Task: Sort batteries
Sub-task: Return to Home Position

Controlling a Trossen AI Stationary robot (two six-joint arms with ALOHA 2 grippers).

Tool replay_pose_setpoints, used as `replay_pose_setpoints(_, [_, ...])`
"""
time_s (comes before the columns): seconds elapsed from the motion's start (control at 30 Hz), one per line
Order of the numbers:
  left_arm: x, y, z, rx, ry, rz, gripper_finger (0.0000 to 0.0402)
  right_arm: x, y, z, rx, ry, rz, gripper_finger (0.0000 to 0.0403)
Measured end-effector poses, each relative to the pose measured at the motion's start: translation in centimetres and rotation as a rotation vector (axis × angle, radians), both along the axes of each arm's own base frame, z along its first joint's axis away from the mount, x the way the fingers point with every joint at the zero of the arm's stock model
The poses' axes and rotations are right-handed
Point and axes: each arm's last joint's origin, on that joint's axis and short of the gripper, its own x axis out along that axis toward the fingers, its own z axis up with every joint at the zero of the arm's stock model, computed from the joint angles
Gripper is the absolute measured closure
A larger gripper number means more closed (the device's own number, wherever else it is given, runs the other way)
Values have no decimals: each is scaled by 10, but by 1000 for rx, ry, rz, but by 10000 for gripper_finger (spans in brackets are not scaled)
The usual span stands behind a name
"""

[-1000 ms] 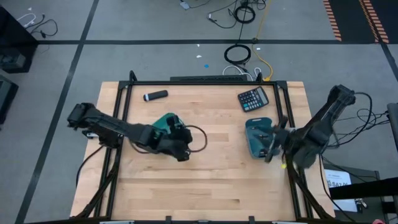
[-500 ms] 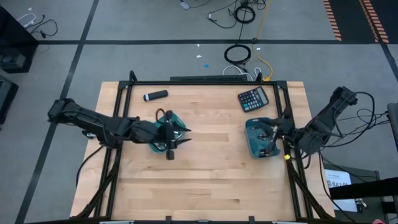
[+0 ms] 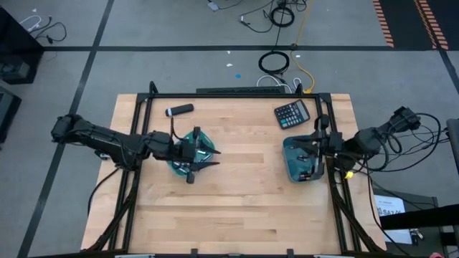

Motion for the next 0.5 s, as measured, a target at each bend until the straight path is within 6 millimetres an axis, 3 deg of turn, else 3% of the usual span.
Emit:
replay_pose_setpoints(0.23, [-17, 12, -18, -45, -90, -84, 239, -8, -14, -13, -36, -111, 75, 391])
replay_pose_setpoints(0.5, [-58, 22, -35, -93, -193, -89, 239, -26, -30, -44, -32, -265, 107, 402])
